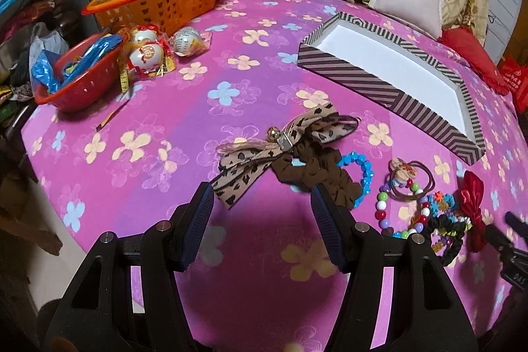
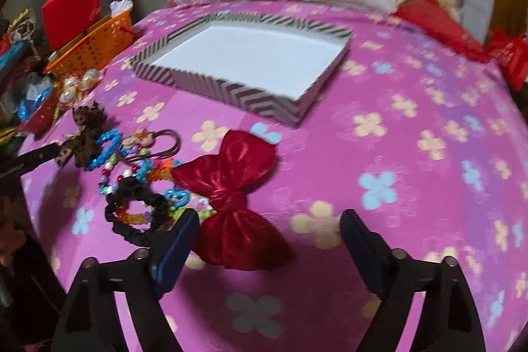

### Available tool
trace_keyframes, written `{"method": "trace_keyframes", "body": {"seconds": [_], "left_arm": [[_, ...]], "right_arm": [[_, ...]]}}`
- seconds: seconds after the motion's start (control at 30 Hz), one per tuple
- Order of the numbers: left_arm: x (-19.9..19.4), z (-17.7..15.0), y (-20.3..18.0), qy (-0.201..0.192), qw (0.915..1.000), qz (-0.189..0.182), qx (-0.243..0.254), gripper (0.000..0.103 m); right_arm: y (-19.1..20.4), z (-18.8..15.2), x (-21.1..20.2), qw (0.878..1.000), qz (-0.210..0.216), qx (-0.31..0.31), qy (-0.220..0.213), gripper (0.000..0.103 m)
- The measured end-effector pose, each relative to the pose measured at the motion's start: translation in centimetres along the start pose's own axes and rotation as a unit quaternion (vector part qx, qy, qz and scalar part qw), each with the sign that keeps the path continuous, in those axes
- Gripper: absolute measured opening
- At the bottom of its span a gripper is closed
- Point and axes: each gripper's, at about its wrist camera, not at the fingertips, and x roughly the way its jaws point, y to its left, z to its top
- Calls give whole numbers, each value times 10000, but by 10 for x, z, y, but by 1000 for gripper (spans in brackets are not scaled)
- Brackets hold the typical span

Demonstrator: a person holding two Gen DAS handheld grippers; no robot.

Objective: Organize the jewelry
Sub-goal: 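Grasp the red satin bow with the right tool while the left tool grasps the leopard-print bow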

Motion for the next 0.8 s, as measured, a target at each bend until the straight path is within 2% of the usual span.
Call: {"method": "trace_keyframes", "body": {"seconds": [0.13, 0.17, 0.23, 0.37, 0.47, 0.8], "left_arm": [[6, 4, 0, 111, 9999, -66, 34, 62], [9, 4, 0, 139, 9999, -68, 52, 62], [13, 4, 0, 206, 9997, -83, 68, 62], [18, 5, 3, 276, 9996, -108, 10, 62], [19, 6, 5, 260, 9996, -103, -35, 62], [30, 13, -1, 262, 9996, -92, 69, 62]], "right_arm": [[-1, 2, 15, 9996, 201, 41, 179, 69], [-1, 3, 15, 9998, 179, 23, 113, 67], [-3, 6, 16, 9998, 183, 47, 113, 52], [-17, 8, 14, 9985, 382, 399, 48, 51], [-23, 8, 13, 9980, 337, 537, -3, 51], [-19, 14, 21, 9996, 28, 266, -124, 52]]}}
